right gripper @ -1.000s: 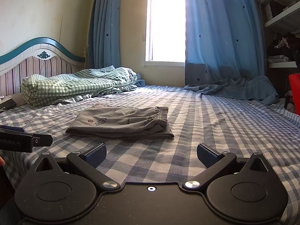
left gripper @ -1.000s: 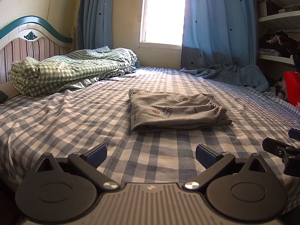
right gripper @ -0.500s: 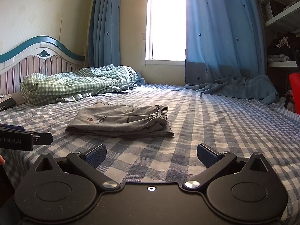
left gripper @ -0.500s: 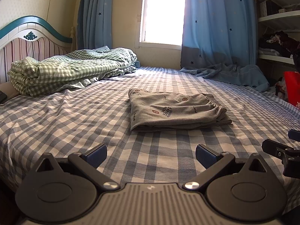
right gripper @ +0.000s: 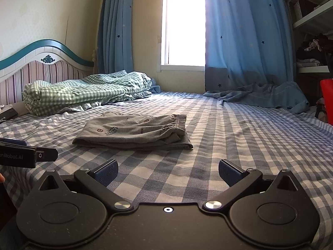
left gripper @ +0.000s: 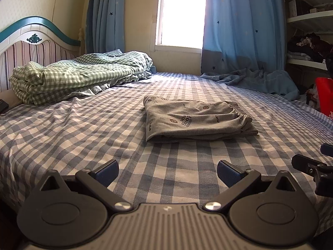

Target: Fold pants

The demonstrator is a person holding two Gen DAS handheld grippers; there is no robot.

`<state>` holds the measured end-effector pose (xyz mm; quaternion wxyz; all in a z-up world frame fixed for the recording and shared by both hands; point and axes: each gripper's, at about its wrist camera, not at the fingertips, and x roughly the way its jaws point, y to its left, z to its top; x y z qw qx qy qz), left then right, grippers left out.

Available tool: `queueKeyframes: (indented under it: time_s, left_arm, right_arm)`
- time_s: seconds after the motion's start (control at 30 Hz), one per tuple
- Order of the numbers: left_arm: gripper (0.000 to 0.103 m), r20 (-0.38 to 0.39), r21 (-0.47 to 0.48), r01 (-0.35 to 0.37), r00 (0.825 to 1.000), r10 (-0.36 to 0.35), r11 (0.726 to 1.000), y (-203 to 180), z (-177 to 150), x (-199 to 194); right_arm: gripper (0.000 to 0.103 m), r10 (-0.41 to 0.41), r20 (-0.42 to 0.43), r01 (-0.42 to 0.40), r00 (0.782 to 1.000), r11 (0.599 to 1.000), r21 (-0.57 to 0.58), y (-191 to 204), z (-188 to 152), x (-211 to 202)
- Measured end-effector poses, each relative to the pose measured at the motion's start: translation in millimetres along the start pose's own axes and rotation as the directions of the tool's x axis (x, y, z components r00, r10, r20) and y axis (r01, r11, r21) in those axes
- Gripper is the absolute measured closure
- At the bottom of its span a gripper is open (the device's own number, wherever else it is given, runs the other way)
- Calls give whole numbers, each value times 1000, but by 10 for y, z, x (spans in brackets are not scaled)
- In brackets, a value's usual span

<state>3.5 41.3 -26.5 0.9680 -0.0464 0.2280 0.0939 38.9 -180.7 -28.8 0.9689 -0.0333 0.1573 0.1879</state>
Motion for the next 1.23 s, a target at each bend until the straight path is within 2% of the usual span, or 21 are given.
queueKeyframes:
  time_s: [0.23, 0.4, 0.57, 1.23]
  left_arm:
    - [0, -15, -11, 1, 1000, -1, 1000, -17, 16, -2]
    - [0, 11, -40, 44, 999, -43, 998, -25, 24, -67]
    - [0, 19, -43, 24, 1000, -23, 999, -33, 56, -72]
    - [0, 24, -78, 46, 999, -44, 996, 59, 16, -34]
  right_arm:
    - [1, -3, -4, 3, 1000, 1000, 1, -2, -6, -4]
    - [1, -4, -7, 4, 1000, 1000, 0, 5, -9, -6]
    - [1, -4, -9, 4, 1000, 1000, -4, 5, -18, -13]
    - [1, -8, -35, 8, 999, 1000, -20, 25, -33, 26]
